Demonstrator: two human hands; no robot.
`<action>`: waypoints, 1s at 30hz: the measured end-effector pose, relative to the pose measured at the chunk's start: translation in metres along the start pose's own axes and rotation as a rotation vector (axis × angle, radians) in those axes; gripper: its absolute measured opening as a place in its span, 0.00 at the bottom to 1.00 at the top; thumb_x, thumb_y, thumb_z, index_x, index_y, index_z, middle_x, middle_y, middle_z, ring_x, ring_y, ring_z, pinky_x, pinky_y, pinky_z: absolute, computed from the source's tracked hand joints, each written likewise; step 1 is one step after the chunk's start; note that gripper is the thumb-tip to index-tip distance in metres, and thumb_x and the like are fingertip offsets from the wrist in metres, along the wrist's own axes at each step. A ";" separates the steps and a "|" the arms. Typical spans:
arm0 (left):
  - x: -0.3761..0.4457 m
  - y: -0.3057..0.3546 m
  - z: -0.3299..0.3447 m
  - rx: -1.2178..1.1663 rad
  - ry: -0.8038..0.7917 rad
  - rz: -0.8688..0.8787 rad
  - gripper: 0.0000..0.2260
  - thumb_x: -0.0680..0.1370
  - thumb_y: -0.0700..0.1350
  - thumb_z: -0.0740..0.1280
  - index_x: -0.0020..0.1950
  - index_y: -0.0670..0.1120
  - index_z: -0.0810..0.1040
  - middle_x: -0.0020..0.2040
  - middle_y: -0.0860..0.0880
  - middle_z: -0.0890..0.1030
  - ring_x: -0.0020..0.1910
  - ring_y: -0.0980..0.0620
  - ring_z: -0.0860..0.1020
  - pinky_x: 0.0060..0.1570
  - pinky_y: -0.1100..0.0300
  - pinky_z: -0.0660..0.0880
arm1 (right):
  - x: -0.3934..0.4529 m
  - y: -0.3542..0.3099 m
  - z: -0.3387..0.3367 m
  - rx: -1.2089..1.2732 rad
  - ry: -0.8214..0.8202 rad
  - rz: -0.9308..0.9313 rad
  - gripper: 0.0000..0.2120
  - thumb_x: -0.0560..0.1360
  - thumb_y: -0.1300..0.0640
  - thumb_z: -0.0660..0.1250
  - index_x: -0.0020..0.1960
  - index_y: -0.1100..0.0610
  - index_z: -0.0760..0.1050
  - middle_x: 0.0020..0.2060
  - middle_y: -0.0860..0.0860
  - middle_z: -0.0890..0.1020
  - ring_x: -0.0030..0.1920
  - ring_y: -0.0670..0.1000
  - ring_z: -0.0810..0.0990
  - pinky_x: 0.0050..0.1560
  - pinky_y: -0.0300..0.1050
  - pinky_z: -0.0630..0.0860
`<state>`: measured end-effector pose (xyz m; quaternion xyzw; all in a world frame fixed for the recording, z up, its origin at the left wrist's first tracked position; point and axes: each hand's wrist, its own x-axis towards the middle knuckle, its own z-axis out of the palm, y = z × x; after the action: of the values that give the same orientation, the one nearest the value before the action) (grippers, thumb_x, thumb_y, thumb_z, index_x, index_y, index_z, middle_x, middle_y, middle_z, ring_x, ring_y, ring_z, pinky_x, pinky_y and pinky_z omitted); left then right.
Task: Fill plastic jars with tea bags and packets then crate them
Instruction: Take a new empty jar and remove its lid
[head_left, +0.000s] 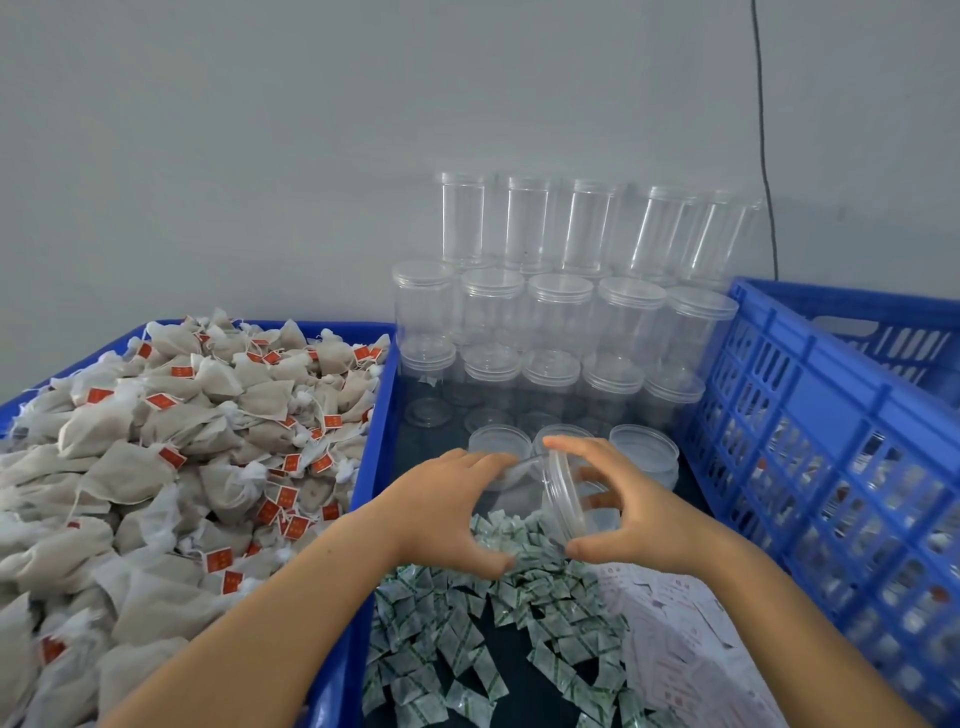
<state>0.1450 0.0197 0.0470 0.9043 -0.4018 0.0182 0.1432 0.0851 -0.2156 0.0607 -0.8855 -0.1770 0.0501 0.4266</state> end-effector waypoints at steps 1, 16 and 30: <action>0.000 0.000 0.000 -0.054 -0.014 -0.011 0.44 0.66 0.64 0.70 0.76 0.51 0.56 0.67 0.54 0.69 0.63 0.55 0.67 0.62 0.62 0.66 | -0.001 -0.001 -0.002 -0.002 -0.009 -0.009 0.40 0.63 0.49 0.76 0.65 0.21 0.61 0.70 0.33 0.62 0.69 0.35 0.66 0.68 0.42 0.72; 0.002 0.015 -0.014 -1.383 -0.729 -0.008 0.39 0.63 0.67 0.70 0.64 0.42 0.69 0.53 0.43 0.79 0.48 0.47 0.79 0.48 0.57 0.75 | -0.008 -0.005 -0.027 0.503 -0.262 -0.319 0.39 0.66 0.54 0.80 0.73 0.42 0.69 0.71 0.51 0.70 0.71 0.56 0.70 0.71 0.59 0.70; 0.003 0.009 -0.020 -1.353 0.269 -0.225 0.34 0.63 0.49 0.78 0.66 0.49 0.68 0.57 0.51 0.79 0.57 0.51 0.79 0.51 0.58 0.77 | 0.055 0.033 -0.012 0.856 0.579 0.031 0.25 0.73 0.57 0.73 0.63 0.40 0.68 0.65 0.58 0.71 0.64 0.57 0.78 0.57 0.48 0.80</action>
<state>0.1415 0.0171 0.0686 0.6424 -0.2074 -0.1393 0.7245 0.1485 -0.2236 0.0464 -0.6119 -0.0020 -0.1229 0.7814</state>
